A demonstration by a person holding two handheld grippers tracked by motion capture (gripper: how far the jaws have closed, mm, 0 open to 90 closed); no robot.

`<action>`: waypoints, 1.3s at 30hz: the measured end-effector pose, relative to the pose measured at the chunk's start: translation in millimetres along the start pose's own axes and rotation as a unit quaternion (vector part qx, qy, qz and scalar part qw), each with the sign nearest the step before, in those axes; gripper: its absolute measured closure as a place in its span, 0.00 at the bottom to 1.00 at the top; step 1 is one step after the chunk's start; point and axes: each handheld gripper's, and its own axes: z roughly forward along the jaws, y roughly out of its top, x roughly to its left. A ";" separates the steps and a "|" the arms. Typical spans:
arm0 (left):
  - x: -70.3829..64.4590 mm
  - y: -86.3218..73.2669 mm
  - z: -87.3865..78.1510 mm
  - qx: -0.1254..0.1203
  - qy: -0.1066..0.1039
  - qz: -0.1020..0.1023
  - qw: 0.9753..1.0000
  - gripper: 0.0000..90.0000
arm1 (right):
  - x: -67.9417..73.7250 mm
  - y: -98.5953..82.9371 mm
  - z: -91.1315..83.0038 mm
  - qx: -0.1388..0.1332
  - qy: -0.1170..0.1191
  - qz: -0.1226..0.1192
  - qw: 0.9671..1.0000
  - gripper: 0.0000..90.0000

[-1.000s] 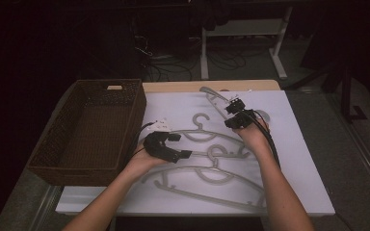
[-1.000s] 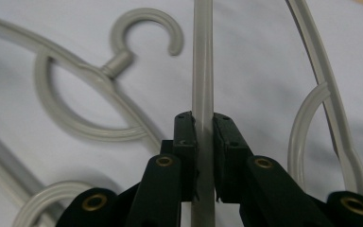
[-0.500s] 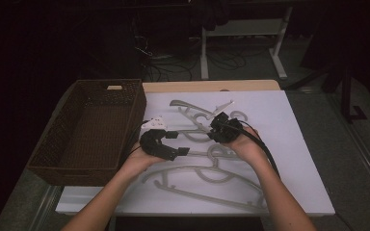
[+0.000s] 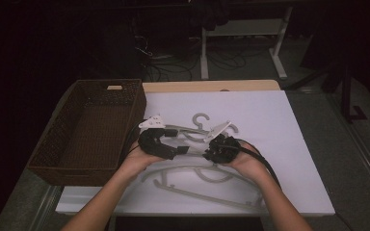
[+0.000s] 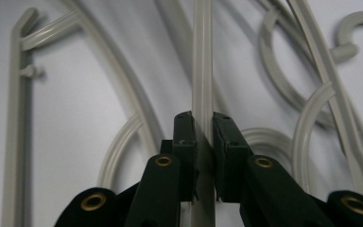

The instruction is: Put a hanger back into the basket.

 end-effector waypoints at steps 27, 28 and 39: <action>3.9 -4.2 6.1 0.012 0.005 -0.003 1.000 0.20 | -31.3 -56.8 -58.0 -0.031 -0.068 0.122 0.990 0.76; 3.8 -4.2 6.4 0.013 0.005 -0.002 1.000 0.20 | -35.3 -60.7 -58.5 -0.026 -0.070 0.127 0.989 0.75; 4.4 -5.8 7.3 0.016 0.005 -0.003 1.000 0.20 | -55.8 -84.3 -43.0 0.029 -0.064 0.135 0.988 0.76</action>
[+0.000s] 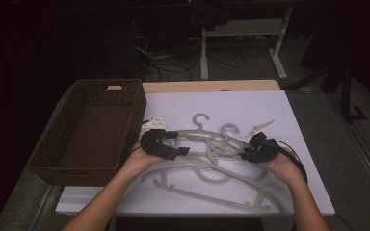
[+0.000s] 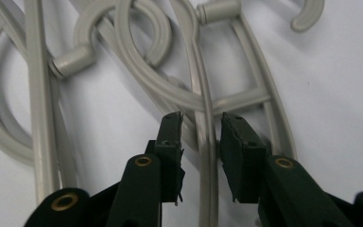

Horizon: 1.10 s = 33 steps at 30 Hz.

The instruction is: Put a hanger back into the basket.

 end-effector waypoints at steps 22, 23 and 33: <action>0.1 1.4 -1.1 -0.004 0.001 -0.002 1.000 0.20 | -2.5 2.5 -12.2 0.004 -0.013 -0.052 0.999 0.90; 0.0 1.6 -1.1 -0.005 0.001 -0.001 1.000 0.20 | -3.5 3.6 -13.0 0.001 -0.011 -0.054 0.998 0.90; -0.3 3.9 -3.6 -0.011 0.001 -0.001 1.000 0.20 | -4.0 10.1 -20.9 -0.035 0.029 -0.066 0.997 0.90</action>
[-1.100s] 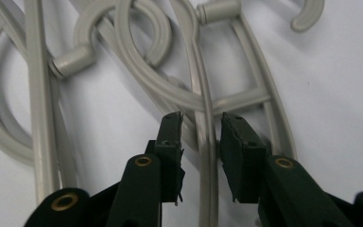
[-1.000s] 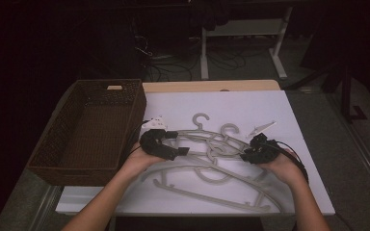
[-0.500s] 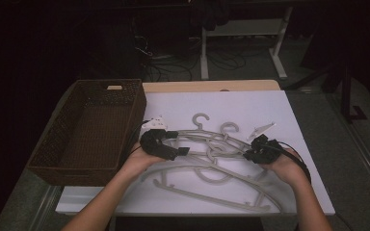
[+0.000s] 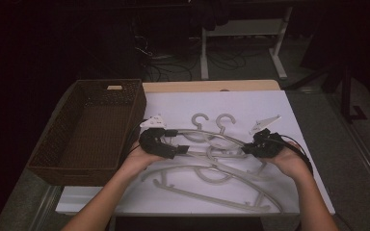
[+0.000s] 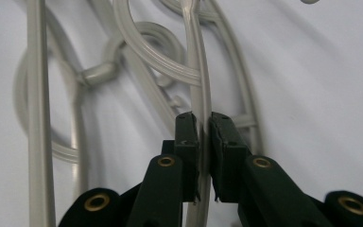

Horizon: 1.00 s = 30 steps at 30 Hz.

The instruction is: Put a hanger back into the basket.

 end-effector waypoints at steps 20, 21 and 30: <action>-0.4 -1.5 4.8 0.009 -0.004 0.000 1.000 0.20 | -9.7 36.1 52.1 0.036 0.078 -0.113 0.990 0.90; -0.3 -1.7 4.7 0.009 -0.004 0.000 1.000 0.20 | -11.8 36.0 53.9 0.034 0.081 -0.112 0.990 0.89; 1.6 -2.7 3.4 0.009 0.001 -0.002 1.000 0.20 | -17.6 37.1 34.9 -0.013 0.078 -0.044 0.996 0.74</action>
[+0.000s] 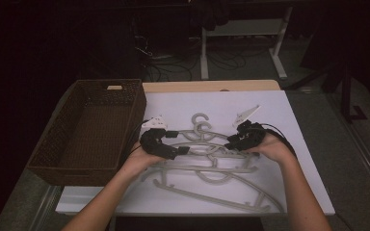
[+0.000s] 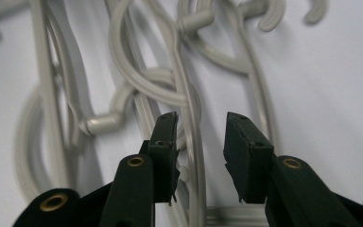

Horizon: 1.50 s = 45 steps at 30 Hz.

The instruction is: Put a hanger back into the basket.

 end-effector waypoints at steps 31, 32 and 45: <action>11.1 -8.4 12.4 0.046 0.060 0.009 0.997 0.23 | 80.3 -24.0 15.6 0.017 0.011 0.005 1.000 0.99; 11.2 -8.8 13.4 0.051 0.064 0.012 0.997 0.24 | 79.8 -24.2 15.4 0.017 0.012 0.006 1.000 0.99; 19.5 -13.2 39.0 0.117 0.101 0.065 0.986 0.38 | 78.8 -25.2 16.6 0.019 0.012 0.008 1.000 0.99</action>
